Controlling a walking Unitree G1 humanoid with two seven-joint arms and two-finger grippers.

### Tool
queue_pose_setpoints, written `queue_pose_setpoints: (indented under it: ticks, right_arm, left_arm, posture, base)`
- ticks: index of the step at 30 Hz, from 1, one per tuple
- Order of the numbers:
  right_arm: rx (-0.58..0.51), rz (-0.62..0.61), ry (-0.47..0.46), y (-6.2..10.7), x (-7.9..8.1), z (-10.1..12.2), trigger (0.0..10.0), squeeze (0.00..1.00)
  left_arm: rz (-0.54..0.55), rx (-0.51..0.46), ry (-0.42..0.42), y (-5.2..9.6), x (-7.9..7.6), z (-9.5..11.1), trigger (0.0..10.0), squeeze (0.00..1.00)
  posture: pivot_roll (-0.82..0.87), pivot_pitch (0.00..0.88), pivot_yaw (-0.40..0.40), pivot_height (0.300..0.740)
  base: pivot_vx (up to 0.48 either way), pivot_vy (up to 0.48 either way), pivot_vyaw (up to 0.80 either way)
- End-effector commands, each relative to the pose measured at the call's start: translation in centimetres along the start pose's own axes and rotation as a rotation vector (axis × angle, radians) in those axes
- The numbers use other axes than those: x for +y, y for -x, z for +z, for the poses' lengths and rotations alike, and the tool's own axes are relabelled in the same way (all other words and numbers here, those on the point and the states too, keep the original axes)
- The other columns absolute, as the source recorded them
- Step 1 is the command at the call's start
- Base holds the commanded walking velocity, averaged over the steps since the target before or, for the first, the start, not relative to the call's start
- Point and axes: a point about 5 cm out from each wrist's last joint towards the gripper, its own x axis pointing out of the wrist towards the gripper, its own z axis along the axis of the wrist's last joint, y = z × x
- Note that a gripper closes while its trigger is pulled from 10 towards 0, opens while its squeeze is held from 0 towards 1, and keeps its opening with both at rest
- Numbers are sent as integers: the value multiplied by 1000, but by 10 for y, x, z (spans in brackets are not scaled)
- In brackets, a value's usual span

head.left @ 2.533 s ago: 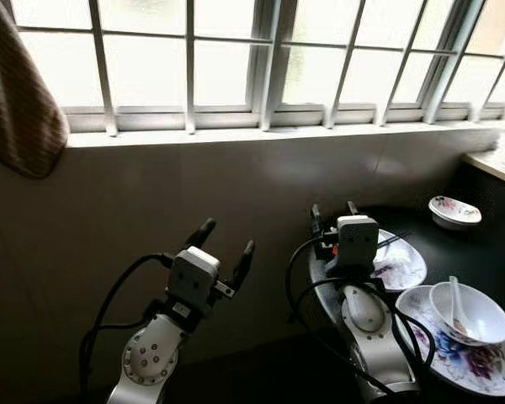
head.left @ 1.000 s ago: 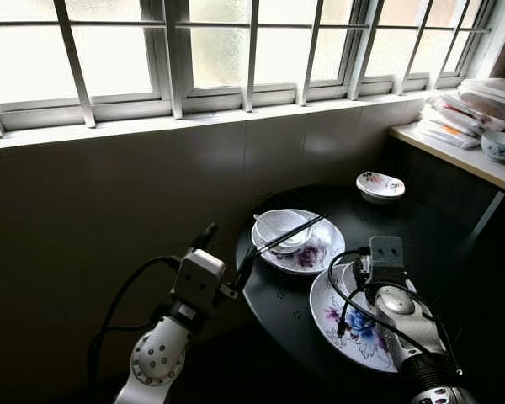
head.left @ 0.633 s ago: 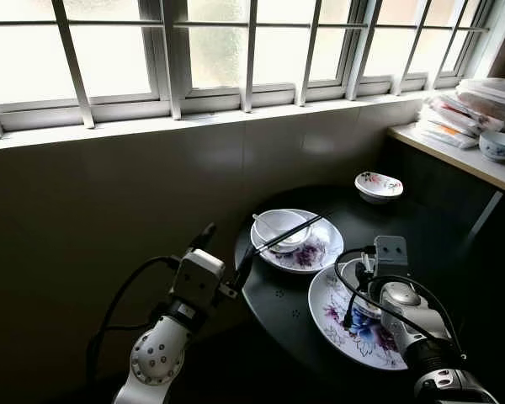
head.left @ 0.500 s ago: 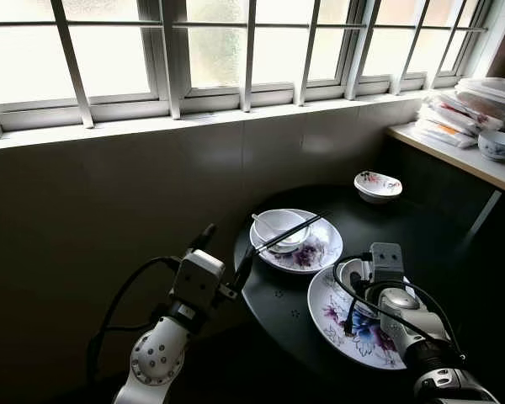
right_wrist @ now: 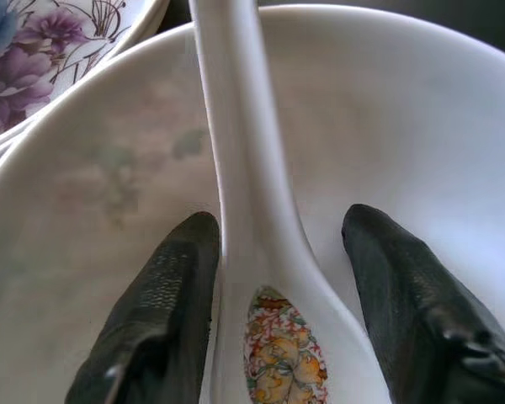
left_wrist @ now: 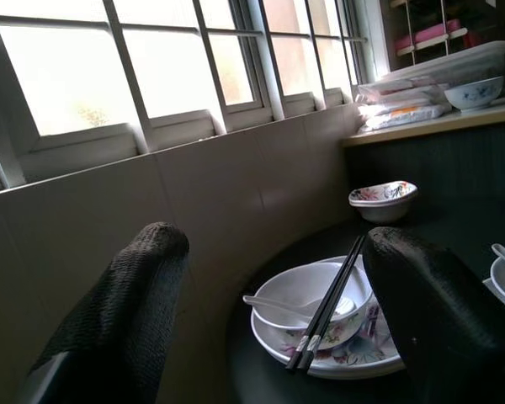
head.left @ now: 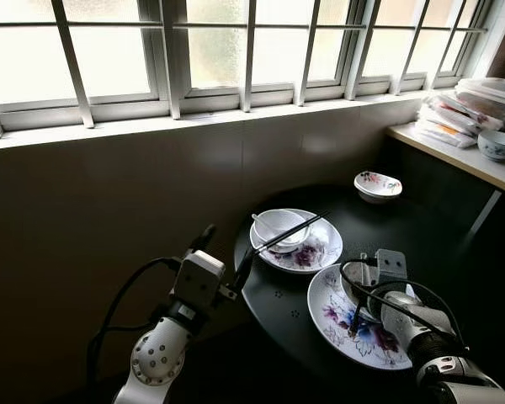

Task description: Kitchen organization

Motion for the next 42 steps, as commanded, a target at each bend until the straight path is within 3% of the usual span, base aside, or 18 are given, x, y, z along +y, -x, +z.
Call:
queue_pose_setpoints:
  ticks: [1,9,13,18,22,25,27,28,30,36,42]
  right_arm:
    - [22,2,-35,0,-3,-1,510,0]
    - [-22,-7,-17,0,-3,3,0,0]
    - [-130,-41,43,2,-3,15,0,0]
    - [-351,-59,139,11,9,42,0,0]
    - [-433,-59,176,17,15,50,0,0]
    - [-433,-59,176,17,15,50,0,0]
    - [-580,-24,200,28,31,63,0,0]
    - [-580,-24,200,28,31,63,0,0]
    - [-768,50,207,47,53,76,0,0]
    - [-816,72,227,53,60,76,0,0]
    - [-891,113,287,63,72,79,0,0]
  left_arm:
    - [6,6,-12,0,2,-2,10000,0]
    - [4,11,-15,-1,1,-3,10000,0]
    - [5,14,-16,-1,1,-4,10000,0]
    - [9,19,-20,0,1,-5,10000,0]
    - [12,20,-22,0,2,-5,10000,0]
    - [12,20,-22,0,2,-5,10000,0]
    - [16,24,-27,0,4,-6,10000,0]
    - [16,24,-27,0,4,-6,10000,0]
    - [21,25,-30,1,6,-6,10000,0]
    - [45,36,-34,0,10,-7,10000,0]
    - [60,55,0,0,11,-9,10000,0]
  posture:
    - [51,0,-87,740]
    - [46,0,-85,740]
    - [45,0,-84,740]
    - [44,0,-84,740]
    - [48,0,-84,740]
    - [48,0,-84,740]
    - [54,0,-76,740]
    - [54,0,-76,740]
    - [60,0,-75,740]
    - [63,0,-78,740]
    - [68,0,-82,740]
  base:
    - [0,0,0]
    - [0,0,0]
    - [0,0,0]
    - [0,0,0]
    - [0,0,0]
    - [0,0,0]
    - [0,0,0]
    - [0,0,0]
    - [0,0,0]
    - [0,0,0]
    - [0,240,800]
